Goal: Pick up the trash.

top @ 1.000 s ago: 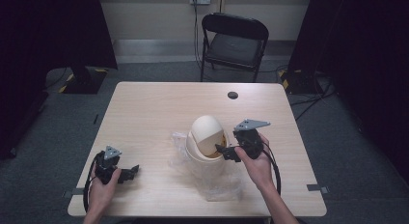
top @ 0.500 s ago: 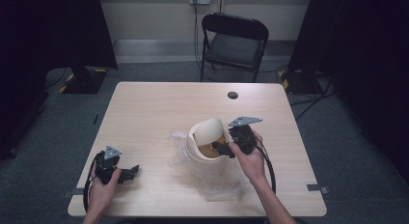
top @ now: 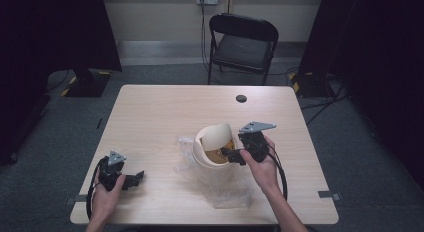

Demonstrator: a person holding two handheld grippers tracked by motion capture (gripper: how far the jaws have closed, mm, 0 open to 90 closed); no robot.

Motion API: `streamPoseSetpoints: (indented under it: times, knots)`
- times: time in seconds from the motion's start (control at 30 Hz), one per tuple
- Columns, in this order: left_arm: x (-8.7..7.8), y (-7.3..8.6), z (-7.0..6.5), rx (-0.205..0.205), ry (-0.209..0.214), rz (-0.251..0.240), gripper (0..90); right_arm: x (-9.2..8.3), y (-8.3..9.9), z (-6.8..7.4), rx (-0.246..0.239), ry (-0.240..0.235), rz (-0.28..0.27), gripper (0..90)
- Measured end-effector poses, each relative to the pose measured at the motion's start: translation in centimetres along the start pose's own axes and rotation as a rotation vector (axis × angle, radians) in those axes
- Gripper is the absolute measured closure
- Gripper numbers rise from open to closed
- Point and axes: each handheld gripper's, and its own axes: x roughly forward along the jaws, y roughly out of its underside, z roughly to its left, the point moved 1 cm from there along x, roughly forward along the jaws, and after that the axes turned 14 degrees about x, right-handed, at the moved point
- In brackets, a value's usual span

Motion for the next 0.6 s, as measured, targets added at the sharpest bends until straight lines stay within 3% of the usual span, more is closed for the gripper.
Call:
streamPoseSetpoints:
  times: [0.1, 0.47, 0.6]
  knots:
    - [0.0, 0.0, 0.0, 0.0, 0.0, 0.0, 0.1, -0.5, 0.2, -0.2, 0.032, -0.037, 0.015, 15.5]
    - [0.0, 0.0, 0.0, -0.001, 0.001, 0.0, 0.1, -2.4, -0.1, -0.9, 0.017, -0.004, -0.023, 17.2]
    - [0.0, 0.0, 0.0, 0.0, 0.001, 0.001, 0.1, -3.3, -0.6, -1.6, 0.039, -0.001, -0.06, 17.3]
